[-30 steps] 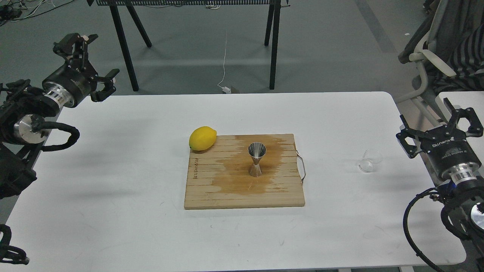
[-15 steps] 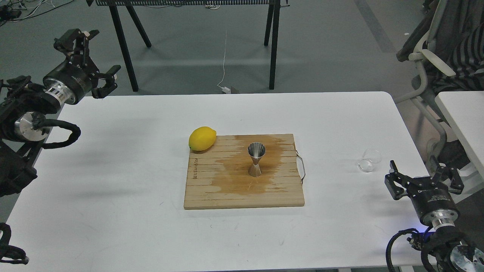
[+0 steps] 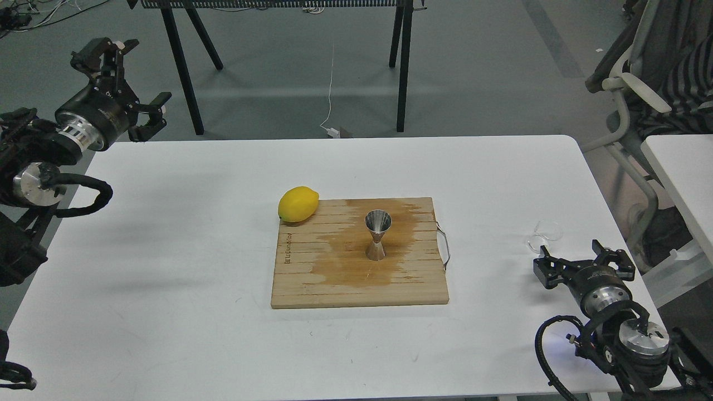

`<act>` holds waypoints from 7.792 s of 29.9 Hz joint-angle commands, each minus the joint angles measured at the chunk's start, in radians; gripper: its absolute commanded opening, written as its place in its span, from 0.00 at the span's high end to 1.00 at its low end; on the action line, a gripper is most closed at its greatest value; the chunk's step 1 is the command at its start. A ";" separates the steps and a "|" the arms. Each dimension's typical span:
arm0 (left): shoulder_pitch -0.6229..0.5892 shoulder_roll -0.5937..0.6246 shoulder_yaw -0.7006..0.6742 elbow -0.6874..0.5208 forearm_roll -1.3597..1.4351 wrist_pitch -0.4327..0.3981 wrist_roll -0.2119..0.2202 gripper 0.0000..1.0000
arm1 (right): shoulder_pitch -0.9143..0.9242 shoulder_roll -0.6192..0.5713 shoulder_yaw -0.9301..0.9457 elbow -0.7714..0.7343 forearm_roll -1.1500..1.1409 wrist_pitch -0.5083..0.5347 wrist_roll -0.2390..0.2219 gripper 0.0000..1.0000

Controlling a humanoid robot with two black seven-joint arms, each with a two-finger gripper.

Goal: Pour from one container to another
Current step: 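Move the right gripper down to the clear glass cup, then grasp the glass cup and lift it above the jigger, then tilt the glass cup with the right gripper to pour into the jigger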

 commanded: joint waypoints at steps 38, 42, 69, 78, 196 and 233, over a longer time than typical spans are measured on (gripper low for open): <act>-0.004 0.055 -0.001 -0.004 0.000 0.001 0.001 0.00 | 0.239 0.067 -0.146 -0.374 -0.003 0.088 -0.026 0.44; -0.006 0.062 -0.001 -0.004 0.000 0.001 0.001 0.00 | 0.239 0.067 -0.146 -0.372 -0.005 0.097 -0.020 0.61; -0.006 0.067 -0.003 -0.004 0.000 0.001 -0.007 0.00 | 0.157 0.021 -0.181 0.146 -0.040 -0.010 0.000 0.89; -0.006 0.069 -0.009 -0.004 0.000 -0.001 -0.007 0.00 | 0.196 0.038 -0.270 0.244 -0.106 -0.107 -0.003 0.88; -0.037 0.082 -0.014 -0.051 -0.002 0.030 0.001 0.00 | 0.862 -0.212 -1.140 0.284 -0.623 -0.200 -0.116 0.88; -0.041 0.082 -0.012 -0.051 -0.002 0.030 0.001 0.00 | 0.890 -0.198 -1.177 0.261 -0.706 -0.200 -0.107 0.88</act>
